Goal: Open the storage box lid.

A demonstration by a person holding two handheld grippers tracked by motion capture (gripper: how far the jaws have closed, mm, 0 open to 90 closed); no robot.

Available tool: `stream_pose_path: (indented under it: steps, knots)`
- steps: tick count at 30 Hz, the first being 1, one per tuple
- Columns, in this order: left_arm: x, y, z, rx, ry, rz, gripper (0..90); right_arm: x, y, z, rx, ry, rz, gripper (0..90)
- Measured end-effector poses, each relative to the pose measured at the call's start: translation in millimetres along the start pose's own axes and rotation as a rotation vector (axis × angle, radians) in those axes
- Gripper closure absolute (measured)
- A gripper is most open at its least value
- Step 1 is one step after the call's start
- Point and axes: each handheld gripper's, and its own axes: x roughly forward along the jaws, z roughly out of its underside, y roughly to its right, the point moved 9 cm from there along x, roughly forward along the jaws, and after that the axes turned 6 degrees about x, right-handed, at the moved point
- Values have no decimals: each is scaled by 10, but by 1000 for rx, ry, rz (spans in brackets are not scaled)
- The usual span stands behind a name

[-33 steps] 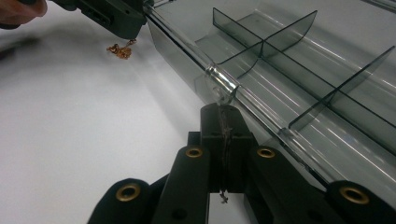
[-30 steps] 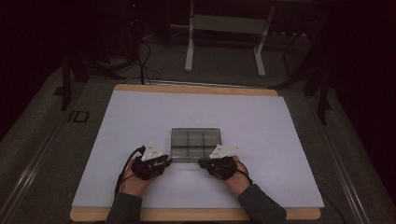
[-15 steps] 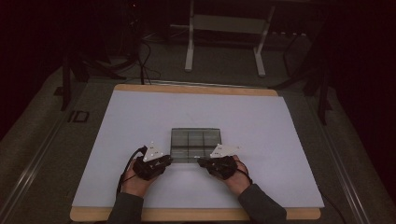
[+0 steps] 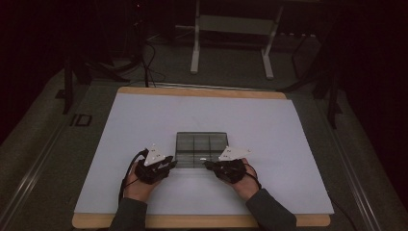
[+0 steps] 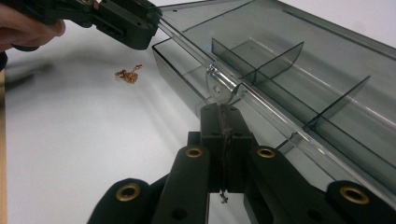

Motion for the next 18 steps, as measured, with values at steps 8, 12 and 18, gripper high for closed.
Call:
stream_pose_path:
  steps: [8, 12, 18]
  knots:
    - [52, 3, -79, 26, 8, -38, 702, -16, 15, -26, 0, 10, 7, 893]
    - [62, 6, -99, 23, 11, -46, 701, -50, 45, -33, -8, 8, 22, 849]
    - [44, -20, -141, 26, 29, -67, 694, -103, 100, -9, -43, -7, 73, 815]
